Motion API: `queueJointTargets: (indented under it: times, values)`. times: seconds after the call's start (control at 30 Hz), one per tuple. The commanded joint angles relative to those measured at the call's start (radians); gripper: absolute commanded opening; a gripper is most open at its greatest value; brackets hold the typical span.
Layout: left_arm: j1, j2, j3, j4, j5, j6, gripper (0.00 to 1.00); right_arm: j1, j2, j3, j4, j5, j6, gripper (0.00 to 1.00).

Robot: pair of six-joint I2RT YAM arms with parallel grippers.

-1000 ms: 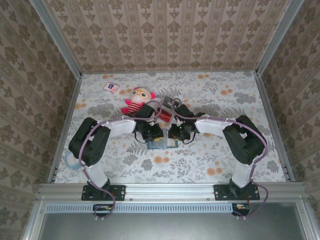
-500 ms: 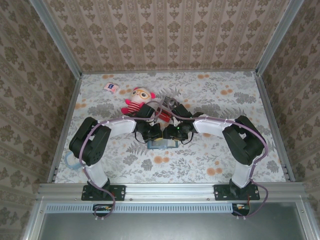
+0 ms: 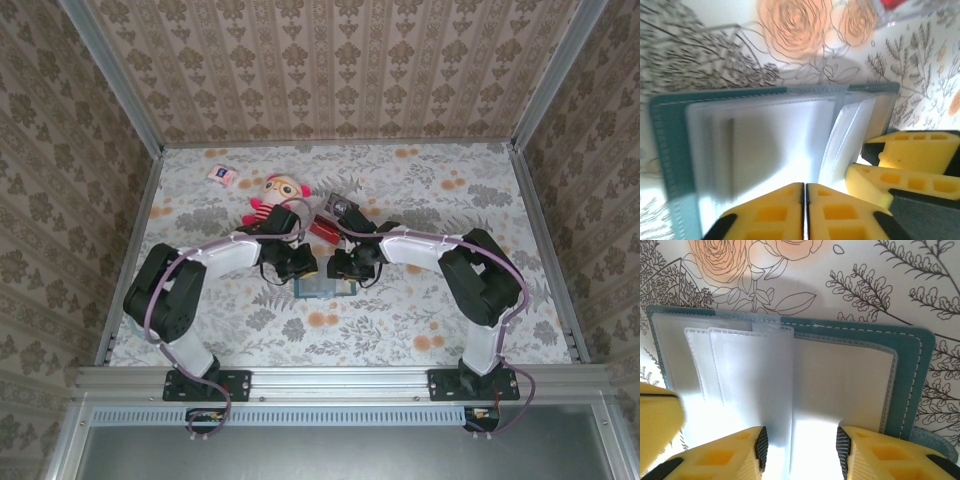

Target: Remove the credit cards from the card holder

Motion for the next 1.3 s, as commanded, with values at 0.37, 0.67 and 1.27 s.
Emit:
queueJointTargets:
  times: [0.37,0.67,1.27]
  values:
    - [0.038,0.002,-0.047,-0.051,-0.038,-0.002,0.4,-0.002,0.063,-0.002,-0.076,0.073,0.005,0.45]
    - [0.037,-0.03,-0.024,-0.093,-0.08,0.024,0.31,-0.002,0.064,-0.002,-0.075,0.069,0.007,0.44]
    - [0.038,-0.011,-0.025,-0.036,-0.034,0.024,0.28,-0.002,0.073,-0.005,-0.068,0.055,0.012,0.43]
